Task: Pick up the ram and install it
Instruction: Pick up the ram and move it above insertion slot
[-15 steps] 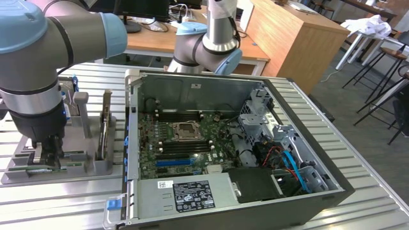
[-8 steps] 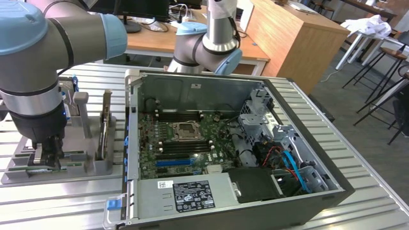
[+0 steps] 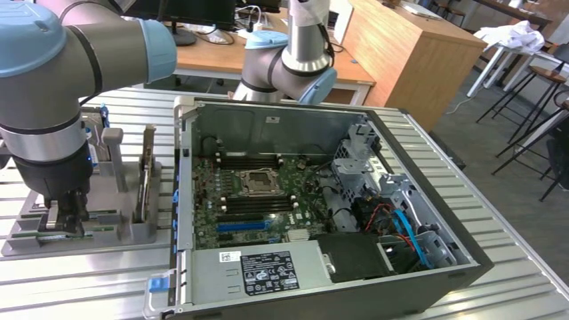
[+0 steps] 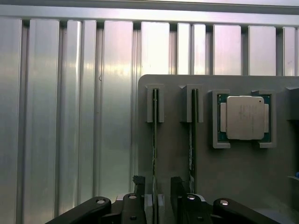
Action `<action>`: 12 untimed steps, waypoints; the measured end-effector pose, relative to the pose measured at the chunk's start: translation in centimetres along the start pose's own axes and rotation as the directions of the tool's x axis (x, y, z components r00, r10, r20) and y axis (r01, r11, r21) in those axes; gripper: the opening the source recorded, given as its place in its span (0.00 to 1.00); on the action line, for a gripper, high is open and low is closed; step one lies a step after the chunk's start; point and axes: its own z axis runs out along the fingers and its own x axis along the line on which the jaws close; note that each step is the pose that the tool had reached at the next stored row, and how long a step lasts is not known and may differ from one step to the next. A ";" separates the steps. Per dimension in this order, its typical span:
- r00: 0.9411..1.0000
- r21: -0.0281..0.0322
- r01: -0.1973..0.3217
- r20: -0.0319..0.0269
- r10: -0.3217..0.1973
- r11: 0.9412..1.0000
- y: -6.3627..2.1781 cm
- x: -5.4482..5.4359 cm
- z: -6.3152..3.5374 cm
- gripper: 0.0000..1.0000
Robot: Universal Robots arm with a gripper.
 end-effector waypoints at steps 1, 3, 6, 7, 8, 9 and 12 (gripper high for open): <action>1.000 0.000 0.000 0.000 0.000 1.000 0.00 0.0 0.00 0.36; 1.000 0.000 0.000 0.000 0.000 1.000 0.00 0.0 0.00 0.36; 1.000 0.000 0.000 0.000 0.000 1.000 0.00 0.0 0.00 0.36; 1.000 0.000 0.000 0.000 0.000 1.000 0.00 0.0 0.00 0.36; 1.000 0.000 0.000 0.000 0.000 1.000 0.00 0.0 0.00 0.36; 1.000 0.000 0.000 0.000 0.000 1.000 0.00 0.0 0.00 0.36; 1.000 0.000 0.000 0.000 0.000 1.000 0.00 0.0 0.00 0.34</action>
